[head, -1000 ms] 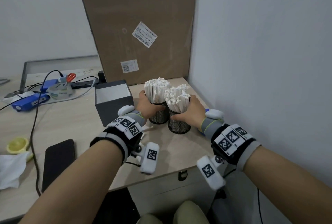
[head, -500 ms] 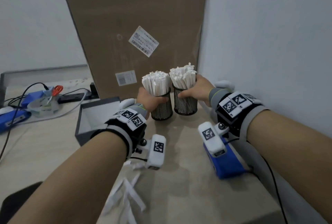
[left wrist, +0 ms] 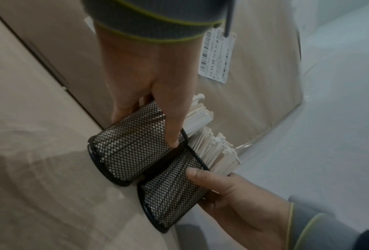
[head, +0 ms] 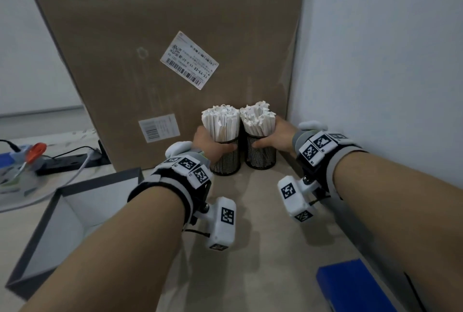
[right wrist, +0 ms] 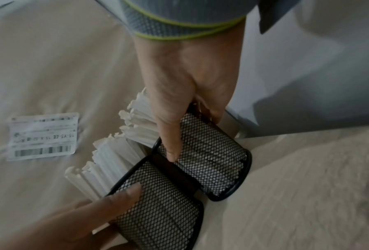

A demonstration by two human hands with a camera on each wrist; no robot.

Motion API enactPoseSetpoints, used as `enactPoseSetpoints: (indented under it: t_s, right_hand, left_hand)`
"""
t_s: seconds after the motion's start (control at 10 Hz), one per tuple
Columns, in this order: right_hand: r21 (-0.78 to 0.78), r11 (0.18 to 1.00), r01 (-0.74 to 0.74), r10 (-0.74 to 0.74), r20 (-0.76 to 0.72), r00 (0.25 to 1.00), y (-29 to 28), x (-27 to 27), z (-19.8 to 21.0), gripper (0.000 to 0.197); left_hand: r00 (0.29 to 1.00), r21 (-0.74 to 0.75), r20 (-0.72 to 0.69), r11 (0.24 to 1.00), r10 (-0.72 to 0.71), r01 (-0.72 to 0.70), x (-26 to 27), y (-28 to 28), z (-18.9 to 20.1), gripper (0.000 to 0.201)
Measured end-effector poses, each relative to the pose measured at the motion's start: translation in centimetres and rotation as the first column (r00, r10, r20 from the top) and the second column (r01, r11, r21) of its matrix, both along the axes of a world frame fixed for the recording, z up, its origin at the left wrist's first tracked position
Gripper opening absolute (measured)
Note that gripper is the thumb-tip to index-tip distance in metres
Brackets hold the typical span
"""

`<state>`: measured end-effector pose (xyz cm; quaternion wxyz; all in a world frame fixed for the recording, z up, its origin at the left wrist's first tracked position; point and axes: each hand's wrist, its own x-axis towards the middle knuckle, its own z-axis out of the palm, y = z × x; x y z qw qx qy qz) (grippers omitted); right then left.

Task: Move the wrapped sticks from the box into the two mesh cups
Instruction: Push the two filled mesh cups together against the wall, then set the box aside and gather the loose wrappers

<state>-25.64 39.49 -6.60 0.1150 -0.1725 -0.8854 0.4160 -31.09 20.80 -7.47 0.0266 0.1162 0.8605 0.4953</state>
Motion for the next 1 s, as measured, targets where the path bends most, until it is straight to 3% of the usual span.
enactPoseSetpoints:
  t_s: [0.1,0.2,0.3,0.4,0.5,0.6,0.7,0.8,0.9,1.0]
  right_hand:
    - [-0.009,1.000,-0.008,0.009,0.029,1.000,0.6,-0.8,0.0,0.096]
    - [0.065,0.996,0.058,-0.065,0.112,0.992,0.4,-0.9,0.2,0.112]
    - [0.122,0.984,0.131,-0.153,0.197,0.968,-0.3,-0.2,0.7,0.139]
    - [0.229,0.959,0.166,-0.228,0.276,0.934,-1.4,1.8,2.5,0.144]
    - [0.180,0.967,0.182,-0.215,0.182,0.960,-4.6,5.3,5.6,0.121]
    - [0.061,0.979,0.197,-0.191,-0.084,0.978,-9.0,8.1,7.8,0.055]
    - [-0.016,0.998,-0.062,0.062,-0.029,0.998,-14.7,10.9,8.2,0.012]
    - [-0.152,0.955,-0.255,0.274,0.120,0.954,-21.3,13.3,7.2,0.030]
    - [-0.226,0.938,-0.263,0.311,0.216,0.925,-25.5,13.4,5.1,0.023]
    - [-0.302,0.931,-0.203,0.272,0.208,0.939,-27.7,12.8,3.3,0.025]
  left_hand:
    - [1.000,-0.125,-0.008,0.992,0.014,-0.015,-0.2,0.5,-0.1,0.093]
    - [0.999,-0.106,0.019,0.994,0.044,-0.042,0.1,0.8,-0.3,0.098]
    - [0.993,-0.093,0.062,0.991,0.102,-0.096,1.6,0.9,0.6,0.118]
    - [0.981,-0.197,0.113,0.971,0.160,-0.136,3.3,0.4,2.8,0.114]
    - [0.988,-0.221,-0.005,0.964,0.152,-0.150,5.2,-2.5,6.3,0.087]
    - [0.984,-0.183,-0.039,0.967,0.172,-0.177,6.5,-6.9,9.2,0.068]
    - [0.974,-0.208,-0.046,0.951,0.223,-0.227,7.5,-13.3,10.3,0.049]
    - [0.946,-0.285,0.054,0.913,0.321,-0.293,10.0,-20.4,9.9,0.042]
    - [0.912,-0.309,0.213,0.910,0.351,-0.278,14.3,-24.9,9.4,0.044]
    - [0.861,-0.182,0.375,0.938,0.343,-0.294,16.0,-26.6,7.9,0.040]
